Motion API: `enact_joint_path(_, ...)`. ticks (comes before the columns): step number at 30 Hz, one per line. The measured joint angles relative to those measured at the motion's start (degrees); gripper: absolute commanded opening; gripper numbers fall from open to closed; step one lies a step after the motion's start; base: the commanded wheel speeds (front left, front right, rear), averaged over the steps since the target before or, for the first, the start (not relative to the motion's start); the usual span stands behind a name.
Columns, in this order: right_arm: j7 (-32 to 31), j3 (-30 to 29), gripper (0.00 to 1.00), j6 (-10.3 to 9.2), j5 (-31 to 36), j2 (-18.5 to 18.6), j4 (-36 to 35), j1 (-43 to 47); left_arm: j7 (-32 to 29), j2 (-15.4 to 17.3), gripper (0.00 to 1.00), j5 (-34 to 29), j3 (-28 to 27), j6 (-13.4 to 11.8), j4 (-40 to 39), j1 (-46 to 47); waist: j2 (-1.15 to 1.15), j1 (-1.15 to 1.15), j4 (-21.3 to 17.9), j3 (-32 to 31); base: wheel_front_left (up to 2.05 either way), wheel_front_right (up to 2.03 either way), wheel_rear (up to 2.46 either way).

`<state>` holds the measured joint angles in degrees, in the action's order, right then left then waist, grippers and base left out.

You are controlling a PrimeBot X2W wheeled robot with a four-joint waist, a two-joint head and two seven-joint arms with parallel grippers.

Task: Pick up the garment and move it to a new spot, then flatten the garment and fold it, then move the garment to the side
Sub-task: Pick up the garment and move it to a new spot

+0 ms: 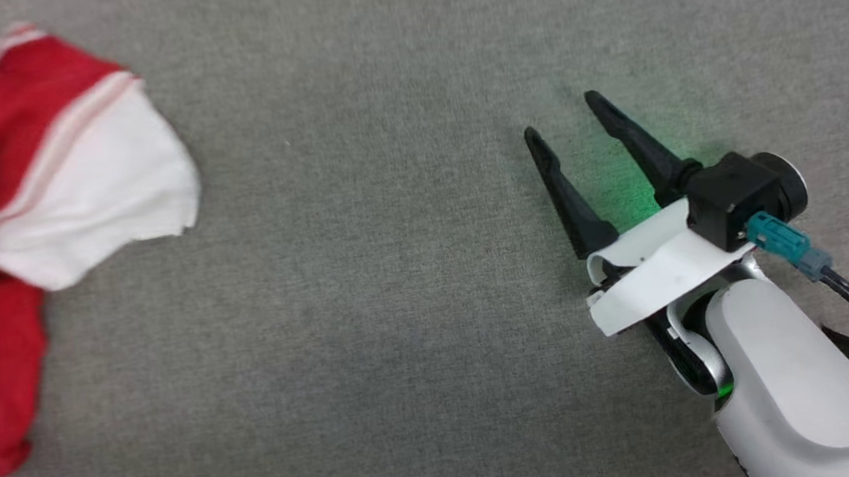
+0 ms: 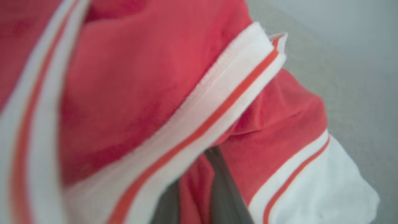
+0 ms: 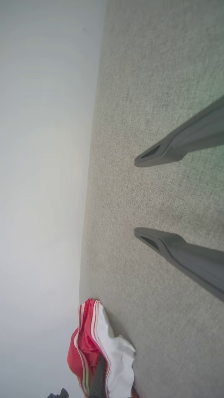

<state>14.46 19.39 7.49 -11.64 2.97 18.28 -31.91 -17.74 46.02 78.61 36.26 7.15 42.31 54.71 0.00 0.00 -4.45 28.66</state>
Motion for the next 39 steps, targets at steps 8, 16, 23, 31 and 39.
enact_joint_path(8,0.4,-1.4,1.00,0.00,-2.1,-0.1,1.8,2.1,5.7,-1.0,0.00,3.4,0.1,0.2,-3.6,-2.2,0.00,0.00,0.9,-4.9,0.00,0.00,0.00)
enact_joint_path(16,0.5,-5.9,1.00,0.00,-4.7,0.0,0.0,7.2,6.2,-3.7,0.00,5.0,1.5,0.2,-15.0,-2.6,0.00,0.00,0.4,-9.5,0.00,0.00,0.00)
enact_joint_path(23,0.6,-8.1,1.00,0.00,-6.3,0.0,-2.5,10.8,2.2,-5.1,0.00,4.0,5.4,0.2,-26.1,-3.0,0.00,0.00,-2.1,-11.9,0.00,0.00,0.00)
enact_joint_path(31,0.7,-8.4,1.00,0.00,-9.2,0.0,-4.9,12.8,-2.8,-11.2,0.00,2.3,10.8,-0.6,-32.2,-0.6,0.00,0.00,-7.2,-12.1,0.00,0.00,0.00)
enact_joint_path(39,0.7,-7.7,1.00,0.00,-12.7,0.0,-7.2,13.5,-4.5,-15.1,0.00,-1.6,14.7,-0.9,-26.4,2.2,0.00,0.00,-13.6,-10.6,0.00,0.00,0.00)
